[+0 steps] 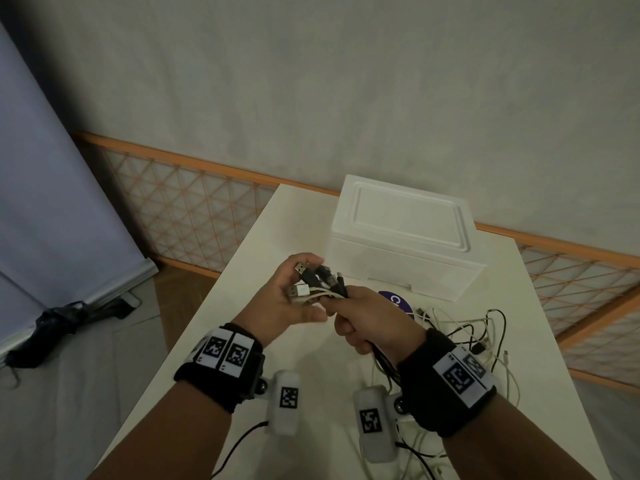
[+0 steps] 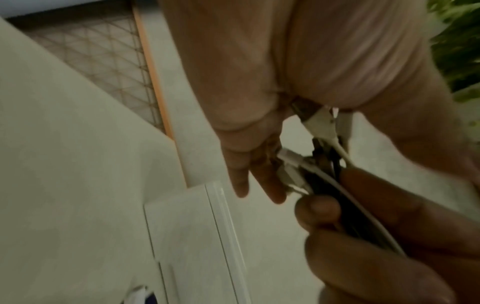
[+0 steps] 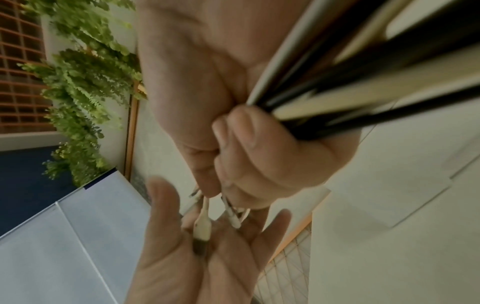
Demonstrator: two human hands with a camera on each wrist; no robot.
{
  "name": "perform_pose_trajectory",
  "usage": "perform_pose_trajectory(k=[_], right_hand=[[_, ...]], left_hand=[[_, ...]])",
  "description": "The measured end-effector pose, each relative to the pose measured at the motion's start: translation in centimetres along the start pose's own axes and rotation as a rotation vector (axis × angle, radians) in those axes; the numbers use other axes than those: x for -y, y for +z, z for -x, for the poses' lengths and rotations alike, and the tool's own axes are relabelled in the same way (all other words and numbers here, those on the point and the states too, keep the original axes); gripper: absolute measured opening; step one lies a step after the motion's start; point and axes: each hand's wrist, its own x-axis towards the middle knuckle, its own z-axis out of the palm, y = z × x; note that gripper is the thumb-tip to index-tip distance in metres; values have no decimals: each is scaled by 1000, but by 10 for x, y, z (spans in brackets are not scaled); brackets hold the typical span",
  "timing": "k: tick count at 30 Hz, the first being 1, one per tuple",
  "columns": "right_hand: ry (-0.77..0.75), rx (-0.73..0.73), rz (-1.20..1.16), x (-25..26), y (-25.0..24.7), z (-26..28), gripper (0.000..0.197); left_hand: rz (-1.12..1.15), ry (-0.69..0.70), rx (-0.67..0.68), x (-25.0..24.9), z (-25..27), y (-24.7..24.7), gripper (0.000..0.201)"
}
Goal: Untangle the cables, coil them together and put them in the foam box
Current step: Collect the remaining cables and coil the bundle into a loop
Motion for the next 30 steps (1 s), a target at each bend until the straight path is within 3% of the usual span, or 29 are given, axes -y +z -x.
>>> perform_pose_trajectory(k=[2,6,10,13,16,19,22,23,28,30], right_hand=[[1,8,47,1,6,-2,11],[-23,45,198,-1,14,-3,6],[-95,98,290,-3,8,0,24],[-79,301,33,-8,1,0,42],[22,421,-323,-13,-5,-3,48],[37,391,-323,-16,-3,-5,39],[12,315,-301,-16,3,-6,35],[-3,291,-281,-16,4,-6,35],[-57,178,-156,-9,12,-4,27],[-101,156,-58,-8,15,-3,17]], left_hand=[[122,21,-141,7,-5,8,51],[412,19,-302,14,-14,22,28],[209,55,-378,11,-14,26,22],[17,62,-375,8,-11,24,20],[-25,37,-306,4,-9,24,21],[4,8,-174,0,-6,20,5],[131,-58,-169,-4,-6,18,58],[143,-67,-190,-5,-7,18,61],[-53,22,-256,0,-9,24,38],[-8,45,-287,0,-9,25,29]])
